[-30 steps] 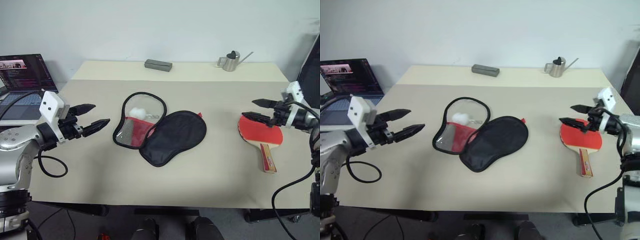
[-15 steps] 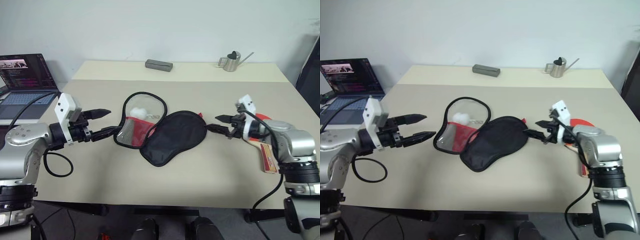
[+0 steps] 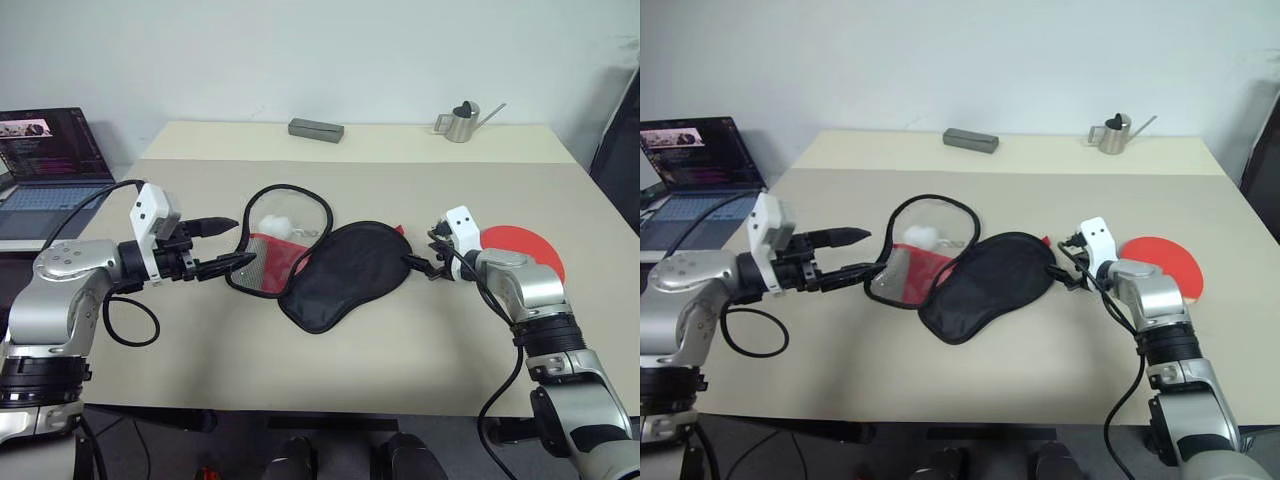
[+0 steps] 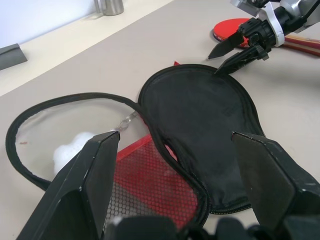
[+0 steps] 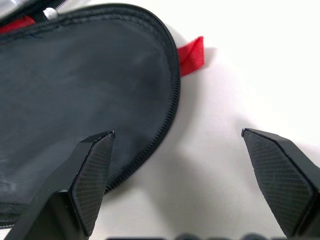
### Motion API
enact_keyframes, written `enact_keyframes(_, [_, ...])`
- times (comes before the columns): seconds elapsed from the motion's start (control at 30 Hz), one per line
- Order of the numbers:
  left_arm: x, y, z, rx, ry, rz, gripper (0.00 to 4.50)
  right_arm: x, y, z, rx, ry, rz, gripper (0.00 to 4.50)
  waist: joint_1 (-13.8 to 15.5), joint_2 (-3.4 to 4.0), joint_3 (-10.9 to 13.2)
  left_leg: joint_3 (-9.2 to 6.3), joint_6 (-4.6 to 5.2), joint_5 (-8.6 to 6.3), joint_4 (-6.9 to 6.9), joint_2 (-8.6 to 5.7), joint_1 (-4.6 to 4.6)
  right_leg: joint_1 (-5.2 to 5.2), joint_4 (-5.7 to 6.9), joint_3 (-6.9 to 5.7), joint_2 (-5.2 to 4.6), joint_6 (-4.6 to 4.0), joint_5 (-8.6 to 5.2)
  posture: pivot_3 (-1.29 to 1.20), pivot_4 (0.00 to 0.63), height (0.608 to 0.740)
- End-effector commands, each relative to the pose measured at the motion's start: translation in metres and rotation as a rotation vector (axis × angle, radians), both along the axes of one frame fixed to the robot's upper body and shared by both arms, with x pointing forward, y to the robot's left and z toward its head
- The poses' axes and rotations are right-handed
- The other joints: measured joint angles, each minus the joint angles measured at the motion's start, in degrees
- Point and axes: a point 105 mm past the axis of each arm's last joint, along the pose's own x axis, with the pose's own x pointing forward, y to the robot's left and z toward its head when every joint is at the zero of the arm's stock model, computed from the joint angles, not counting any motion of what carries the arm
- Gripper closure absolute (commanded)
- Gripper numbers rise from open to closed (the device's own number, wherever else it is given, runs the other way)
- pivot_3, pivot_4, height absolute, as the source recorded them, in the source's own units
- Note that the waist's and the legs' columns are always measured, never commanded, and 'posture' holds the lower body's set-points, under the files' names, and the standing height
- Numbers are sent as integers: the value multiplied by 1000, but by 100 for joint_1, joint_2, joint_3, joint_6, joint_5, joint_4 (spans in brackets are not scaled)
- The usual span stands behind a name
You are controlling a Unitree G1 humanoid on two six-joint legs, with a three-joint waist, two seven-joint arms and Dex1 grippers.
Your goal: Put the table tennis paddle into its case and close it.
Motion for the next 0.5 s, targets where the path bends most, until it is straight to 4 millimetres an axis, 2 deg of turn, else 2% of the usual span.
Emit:
enact_keyframes(0.03, [0,-2,12,-5,-51,-9,604,-2,12,12,23,-31,49,36,0,0,0,0,0,0,0,0,0,0,0,0,0,0,0,0,150,740])
enact_keyframes(0.17, [0,-3,11,-8,-53,-6,604,-18,27,8,67,50,118,36,2,0,0,-2,0,0,0,1,0,0,0,-1,0,0,0,0,150,740])
enact_keyframes(0.33, [1,-3,11,-7,-57,-2,604,-23,18,1,72,120,76,36,8,-1,-1,-2,0,0,0,0,0,1,1,0,0,0,0,0,150,740])
enact_keyframes(0.5, [1,-3,11,-5,-59,4,604,-33,21,-8,106,202,72,36,11,-1,-1,-3,0,0,0,0,2,2,0,-1,0,0,0,0,150,740])
